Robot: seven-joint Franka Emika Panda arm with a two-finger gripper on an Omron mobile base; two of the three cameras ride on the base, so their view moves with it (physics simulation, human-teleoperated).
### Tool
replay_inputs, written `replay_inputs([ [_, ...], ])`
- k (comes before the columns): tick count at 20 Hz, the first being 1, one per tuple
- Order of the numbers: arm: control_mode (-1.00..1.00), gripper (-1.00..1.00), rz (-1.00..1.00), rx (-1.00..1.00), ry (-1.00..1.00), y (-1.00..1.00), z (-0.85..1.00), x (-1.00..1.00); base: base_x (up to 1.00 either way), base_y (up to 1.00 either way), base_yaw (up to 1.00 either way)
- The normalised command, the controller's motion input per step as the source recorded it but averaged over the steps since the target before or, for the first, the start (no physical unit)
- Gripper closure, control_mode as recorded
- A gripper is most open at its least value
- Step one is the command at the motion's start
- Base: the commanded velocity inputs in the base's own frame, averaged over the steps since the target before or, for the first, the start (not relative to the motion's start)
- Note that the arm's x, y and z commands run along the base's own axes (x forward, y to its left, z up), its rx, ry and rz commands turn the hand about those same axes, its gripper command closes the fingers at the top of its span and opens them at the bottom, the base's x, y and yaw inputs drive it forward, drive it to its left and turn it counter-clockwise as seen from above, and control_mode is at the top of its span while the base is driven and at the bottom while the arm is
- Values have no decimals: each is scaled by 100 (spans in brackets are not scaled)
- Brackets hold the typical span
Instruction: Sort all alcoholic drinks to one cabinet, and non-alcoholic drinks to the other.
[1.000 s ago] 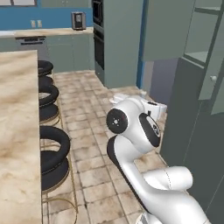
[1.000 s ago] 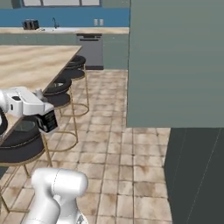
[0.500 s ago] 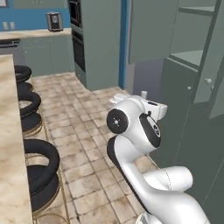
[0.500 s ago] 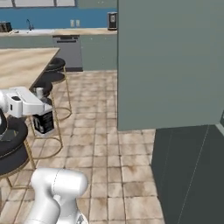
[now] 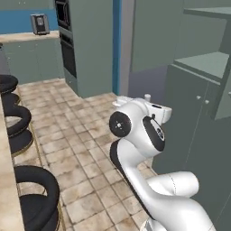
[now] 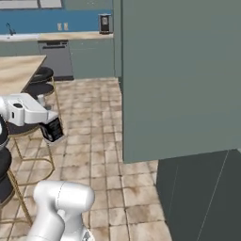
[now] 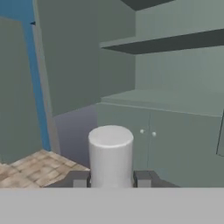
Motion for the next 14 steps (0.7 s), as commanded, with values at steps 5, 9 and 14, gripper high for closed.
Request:
replay_inputs([
  [5, 100, 100, 0, 0, 0, 0, 0, 0, 41, 0, -25],
  [9, 100, 100, 0, 0, 0, 0, 0, 0, 30, 0, -28],
  [14, 100, 100, 0, 0, 0, 0, 0, 0, 40, 10, -31],
])
